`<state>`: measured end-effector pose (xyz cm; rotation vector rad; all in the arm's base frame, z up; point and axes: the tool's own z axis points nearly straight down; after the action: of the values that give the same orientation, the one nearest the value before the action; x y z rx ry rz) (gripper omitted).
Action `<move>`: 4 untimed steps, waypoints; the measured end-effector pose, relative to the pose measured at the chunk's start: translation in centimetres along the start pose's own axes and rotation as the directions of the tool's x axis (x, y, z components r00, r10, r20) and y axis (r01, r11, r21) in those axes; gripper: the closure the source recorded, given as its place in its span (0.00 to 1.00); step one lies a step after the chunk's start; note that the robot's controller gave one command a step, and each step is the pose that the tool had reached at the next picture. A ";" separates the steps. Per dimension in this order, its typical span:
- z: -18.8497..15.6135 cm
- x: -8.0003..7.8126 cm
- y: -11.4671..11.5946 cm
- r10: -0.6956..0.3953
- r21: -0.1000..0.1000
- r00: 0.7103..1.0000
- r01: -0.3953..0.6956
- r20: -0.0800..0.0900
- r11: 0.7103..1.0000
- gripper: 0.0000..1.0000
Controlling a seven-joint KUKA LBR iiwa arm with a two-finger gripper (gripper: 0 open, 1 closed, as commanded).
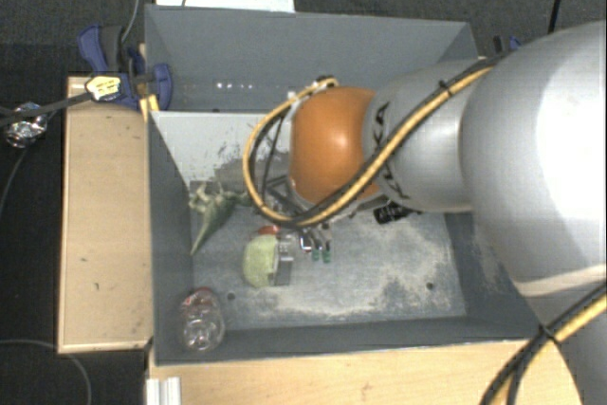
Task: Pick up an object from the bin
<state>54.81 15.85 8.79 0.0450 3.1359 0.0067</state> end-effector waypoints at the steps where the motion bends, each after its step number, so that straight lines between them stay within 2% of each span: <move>1: 1.2 0.5 0.0 -0.077 -0.004 0.997 0.077 0.007 0.997 1.00; 3: 0.8 0.6 -0.1 -0.076 -0.004 0.997 0.076 0.007 0.997 1.00; 4: -0.7 0.7 -0.1 -0.075 -0.002 0.997 0.075 0.002 0.997 1.00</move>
Offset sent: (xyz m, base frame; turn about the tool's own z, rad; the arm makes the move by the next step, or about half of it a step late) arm 0.0000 0.0000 0.0000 0.0000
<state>54.10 15.76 9.49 -0.0726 3.1337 0.0102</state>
